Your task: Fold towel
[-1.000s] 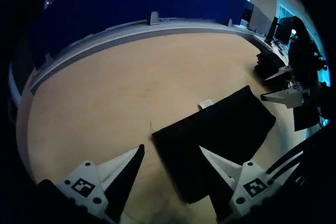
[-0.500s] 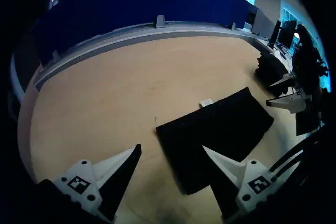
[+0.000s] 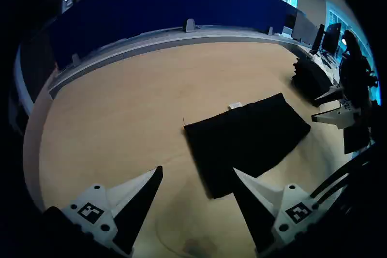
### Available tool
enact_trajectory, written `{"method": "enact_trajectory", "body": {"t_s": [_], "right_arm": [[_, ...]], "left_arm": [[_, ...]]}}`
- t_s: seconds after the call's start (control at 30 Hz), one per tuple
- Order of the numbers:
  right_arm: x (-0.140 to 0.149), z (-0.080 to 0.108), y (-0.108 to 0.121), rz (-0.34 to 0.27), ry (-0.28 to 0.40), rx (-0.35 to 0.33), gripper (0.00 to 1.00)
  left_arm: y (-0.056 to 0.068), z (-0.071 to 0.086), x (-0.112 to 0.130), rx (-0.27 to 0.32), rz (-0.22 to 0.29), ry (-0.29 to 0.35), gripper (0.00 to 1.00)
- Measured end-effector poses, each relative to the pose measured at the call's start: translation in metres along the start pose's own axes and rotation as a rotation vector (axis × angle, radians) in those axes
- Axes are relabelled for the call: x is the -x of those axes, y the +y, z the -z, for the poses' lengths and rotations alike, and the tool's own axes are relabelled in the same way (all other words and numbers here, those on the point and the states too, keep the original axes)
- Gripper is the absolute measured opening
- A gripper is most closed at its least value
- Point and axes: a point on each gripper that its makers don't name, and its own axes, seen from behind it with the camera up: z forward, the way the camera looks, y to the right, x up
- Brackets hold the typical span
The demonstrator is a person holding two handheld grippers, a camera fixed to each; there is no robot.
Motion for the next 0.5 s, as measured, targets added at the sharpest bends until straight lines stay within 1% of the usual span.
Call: {"method": "enact_trajectory", "body": {"t_s": [0.27, 0.5], "right_arm": [[0.007, 0.004, -0.001, 0.024, -0.013, -0.008, 1.0], [0.019, 0.004, -0.006, 0.1, -0.049, -0.037, 1.0]], "left_arm": [[-0.004, 0.006, 0.01, -0.022, 0.012, 0.003, 0.98], [-0.013, 0.024, 0.02, -0.065, 0.047, 0.012, 0.97]]}}
